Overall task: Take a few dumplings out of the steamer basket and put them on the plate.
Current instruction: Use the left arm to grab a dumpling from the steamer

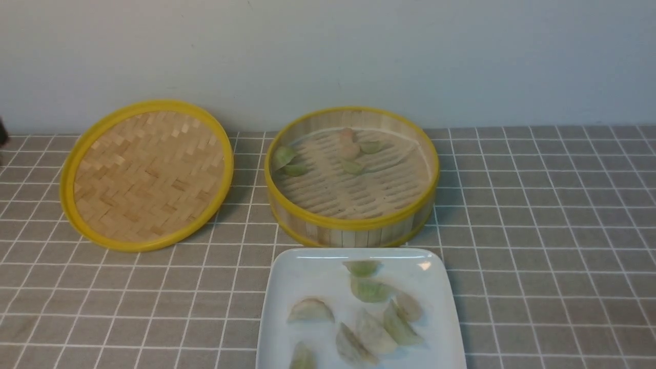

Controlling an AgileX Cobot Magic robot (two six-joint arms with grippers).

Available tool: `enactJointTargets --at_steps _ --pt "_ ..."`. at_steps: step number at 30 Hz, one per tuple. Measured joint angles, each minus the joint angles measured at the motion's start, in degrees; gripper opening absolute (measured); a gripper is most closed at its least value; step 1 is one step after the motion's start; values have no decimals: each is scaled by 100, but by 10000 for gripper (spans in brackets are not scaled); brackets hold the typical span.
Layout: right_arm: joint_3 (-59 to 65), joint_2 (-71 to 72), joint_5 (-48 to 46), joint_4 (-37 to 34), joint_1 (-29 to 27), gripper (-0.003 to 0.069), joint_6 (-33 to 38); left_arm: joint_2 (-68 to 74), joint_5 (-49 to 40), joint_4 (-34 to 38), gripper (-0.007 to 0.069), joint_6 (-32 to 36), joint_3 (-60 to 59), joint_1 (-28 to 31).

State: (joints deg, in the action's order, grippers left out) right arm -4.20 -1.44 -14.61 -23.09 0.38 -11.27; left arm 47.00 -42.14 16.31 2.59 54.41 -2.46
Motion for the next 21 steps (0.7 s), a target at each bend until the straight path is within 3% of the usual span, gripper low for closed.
enactJointTargets --at_steps 6,7,8,9,15,21 --pt "-1599 -1269 -1854 181 26 -10 206 1668 -810 739 -5 1351 622 0" --pt "-2224 -1937 -2677 288 26 -10 463 2221 -957 993 -5 1725 864 -6" --pt "-2294 -2093 -2762 314 26 -10 491 2336 -975 1022 -5 1752 892 -14" --pt "-2824 -2707 -3437 404 26 -10 721 2764 -1105 1038 -5 1901 1134 -85" --pt "-4275 -4465 -4975 773 26 -10 1159 3848 -1312 455 -5 1788 2248 -734" --pt "-4916 -5382 -5251 822 26 -10 1204 4765 -1386 -269 -5 1526 3322 -1366"
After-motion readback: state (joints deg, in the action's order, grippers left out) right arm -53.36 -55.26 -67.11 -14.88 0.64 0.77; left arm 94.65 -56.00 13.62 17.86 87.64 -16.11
